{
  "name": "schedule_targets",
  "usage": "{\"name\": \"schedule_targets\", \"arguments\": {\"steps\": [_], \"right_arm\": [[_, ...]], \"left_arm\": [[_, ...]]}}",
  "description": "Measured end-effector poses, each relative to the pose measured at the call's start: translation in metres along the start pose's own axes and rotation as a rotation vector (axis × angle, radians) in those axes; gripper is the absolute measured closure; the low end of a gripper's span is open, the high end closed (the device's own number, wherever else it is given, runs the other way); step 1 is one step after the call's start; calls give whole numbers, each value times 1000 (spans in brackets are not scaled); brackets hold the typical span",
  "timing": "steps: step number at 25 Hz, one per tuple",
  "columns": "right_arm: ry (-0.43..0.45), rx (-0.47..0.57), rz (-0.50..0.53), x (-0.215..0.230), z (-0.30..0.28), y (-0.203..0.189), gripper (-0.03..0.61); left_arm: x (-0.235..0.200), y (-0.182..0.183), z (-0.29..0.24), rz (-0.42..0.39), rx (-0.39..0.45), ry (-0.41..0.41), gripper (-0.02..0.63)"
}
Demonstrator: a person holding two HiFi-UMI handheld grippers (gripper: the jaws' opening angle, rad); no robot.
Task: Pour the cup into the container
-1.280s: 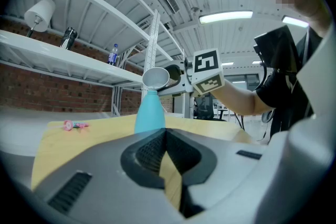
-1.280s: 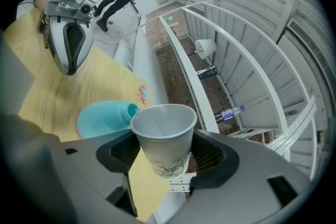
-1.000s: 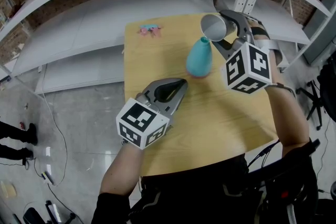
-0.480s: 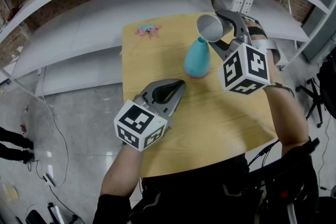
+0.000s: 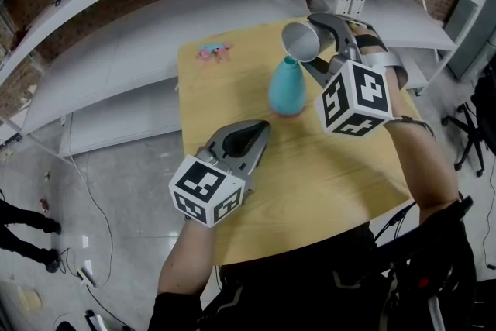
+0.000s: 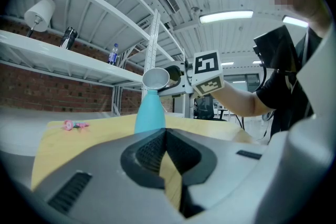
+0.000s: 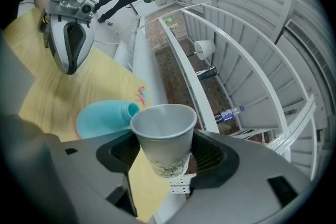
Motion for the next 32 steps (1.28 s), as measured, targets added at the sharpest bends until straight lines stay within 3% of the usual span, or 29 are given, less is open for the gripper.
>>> {"name": "schedule_targets", "arguments": {"steps": [5, 8, 18, 25, 32], "right_arm": [[8, 9, -32, -2, 0, -4, 270], [31, 21, -106, -2, -2, -7, 270], [229, 99, -620, -1, 1, -38, 270], [271, 111, -923, 6, 4, -88, 270], [246, 61, -1072, 4, 6, -145, 270]], "left_arm": [[0, 1, 0, -1, -1, 2, 621], [-1, 1, 0, -1, -3, 2, 621], [-1, 1, 1, -3, -4, -1, 621], [-1, 0, 2, 3, -4, 4, 620], [-2, 2, 0, 14, -17, 16, 620]]}}
Point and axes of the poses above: the fingertips, and each gripper's own axes: z backward along the fingers, x to its right, y out of its top, the point moved 5 cm from there along z, backward along the fingers, and after that the axes turned 14 degrees about -z, right-handed, at the moved point
